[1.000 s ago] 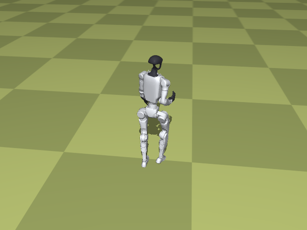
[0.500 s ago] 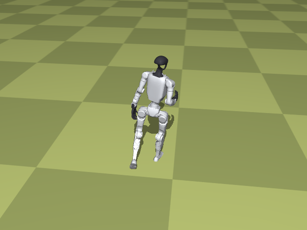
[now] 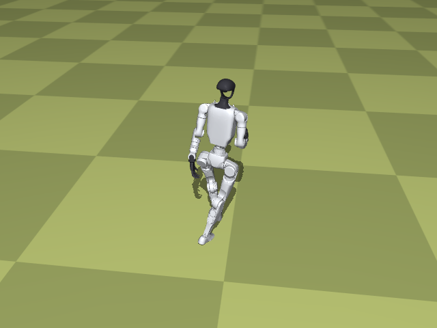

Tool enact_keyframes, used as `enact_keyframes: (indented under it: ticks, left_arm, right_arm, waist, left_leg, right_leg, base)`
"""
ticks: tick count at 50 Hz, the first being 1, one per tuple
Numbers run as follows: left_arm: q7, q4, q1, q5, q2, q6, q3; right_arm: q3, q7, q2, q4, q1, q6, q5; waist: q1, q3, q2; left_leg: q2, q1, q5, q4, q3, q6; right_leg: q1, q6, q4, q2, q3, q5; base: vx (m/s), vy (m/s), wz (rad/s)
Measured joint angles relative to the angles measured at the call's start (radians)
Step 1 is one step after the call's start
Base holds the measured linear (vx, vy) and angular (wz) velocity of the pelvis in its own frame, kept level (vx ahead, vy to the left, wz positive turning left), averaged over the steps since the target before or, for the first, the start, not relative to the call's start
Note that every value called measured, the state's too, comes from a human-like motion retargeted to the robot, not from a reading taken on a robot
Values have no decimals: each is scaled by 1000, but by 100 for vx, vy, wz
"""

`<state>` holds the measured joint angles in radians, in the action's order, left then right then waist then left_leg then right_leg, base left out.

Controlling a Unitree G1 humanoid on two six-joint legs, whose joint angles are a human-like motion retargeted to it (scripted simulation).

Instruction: Walk run

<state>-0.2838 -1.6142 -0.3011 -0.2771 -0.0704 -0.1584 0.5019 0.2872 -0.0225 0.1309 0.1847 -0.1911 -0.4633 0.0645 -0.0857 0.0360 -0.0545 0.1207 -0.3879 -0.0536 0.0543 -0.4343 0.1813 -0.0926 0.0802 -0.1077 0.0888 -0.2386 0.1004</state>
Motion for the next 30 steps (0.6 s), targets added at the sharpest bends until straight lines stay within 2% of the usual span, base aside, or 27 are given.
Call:
enact_keyframes:
  ticks: [2,3,5,7,8,10,14,17,21,25,27,28,30]
  left_arm:
    - [5,3,9,13,-14,2,0]
    - [6,-1,15,27,-24,6,-2]
    - [1,-11,48,61,-53,23,-15]
    - [-3,-11,108,86,-85,36,-36]
    - [3,-3,142,92,-97,38,-47]
    - [22,35,206,106,-111,31,-67]
    - [33,163,326,125,-111,-13,-115]
    - [21,272,400,139,-109,-56,-163]
    - [5,402,471,163,-132,-106,-232]
    - [2,473,510,160,-152,-139,-268]
    - [1,482,512,150,-155,-146,-272]
    - [1,479,510,144,-155,-147,-273]
    - [2,455,496,133,-163,-146,-268]
  right_arm:
    - [22,24,-5,13,-14,1,-2]
    - [36,35,-7,21,-22,0,-5]
    - [61,53,-10,37,-30,0,-8]
    - [86,49,-9,37,-33,4,-17]
    - [94,42,-4,32,-32,4,-19]
    - [101,43,6,29,-16,-4,-8]
    - [63,98,9,35,-6,3,33]
    - [40,86,12,24,-26,6,38]
    - [15,43,2,11,-57,5,32]
    - [2,25,-13,6,-87,10,38]
    - [0,25,-14,6,-95,11,41]
    - [-2,27,-11,8,-95,12,43]
    - [1,35,-12,16,-91,14,43]
  waist:
    - [7,25,-14]
    - [2,44,-20]
    - [-9,65,-16]
    - [-50,59,25]
    - [-66,55,45]
    - [-69,53,68]
    - [-69,45,102]
    - [-120,37,128]
    - [-176,22,113]
    - [-211,-2,85]
    - [-215,-18,75]
    - [-218,-28,67]
    - [-208,-52,59]
  left_leg:
    - [8,26,-43,-21,24,43]
    - [6,40,-17,-18,17,50]
    - [-23,57,23,2,29,34]
    - [-53,86,61,22,79,30]
    - [-63,101,78,31,97,32]
    - [-89,127,106,41,88,24]
    - [-88,184,145,38,103,28]
    - [-72,224,161,35,156,31]
    - [-6,282,184,29,247,42]
    - [50,353,213,26,328,43]
    - [67,392,227,24,360,42]
    - [78,413,235,24,377,42]
    - [33,457,266,43,397,-3]
  right_leg:
    - [-8,-35,-52,-20,-16,-102]
    - [-4,-60,-90,-34,-24,-180]
    - [24,-126,-195,-52,-16,-367]
    - [96,-186,-356,-2,48,-503]
    - [141,-206,-444,30,72,-547]
    - [225,-232,-591,63,130,-571]
    - [350,-188,-689,40,190,-343]
    - [419,-148,-614,-37,174,-209]
    - [447,-174,-351,-147,171,-183]
    - [473,-185,-124,-139,351,-146]
    - [478,-236,-31,-132,427,-141]
    - [474,-299,13,-140,441,-146]
    - [459,-342,66,-108,315,-151]
  base:
    - [78,-17,-78]
    - [85,-13,-61]
    - [91,-8,-35]
    - [57,-7,48]
    - [56,-8,62]
    - [62,-8,15]
    - [52,3,26]
    - [47,5,126]
    - [44,-4,126]
    - [46,-8,104]
    - [48,-9,80]
    - [50,-27,63]
    - [57,-61,37]
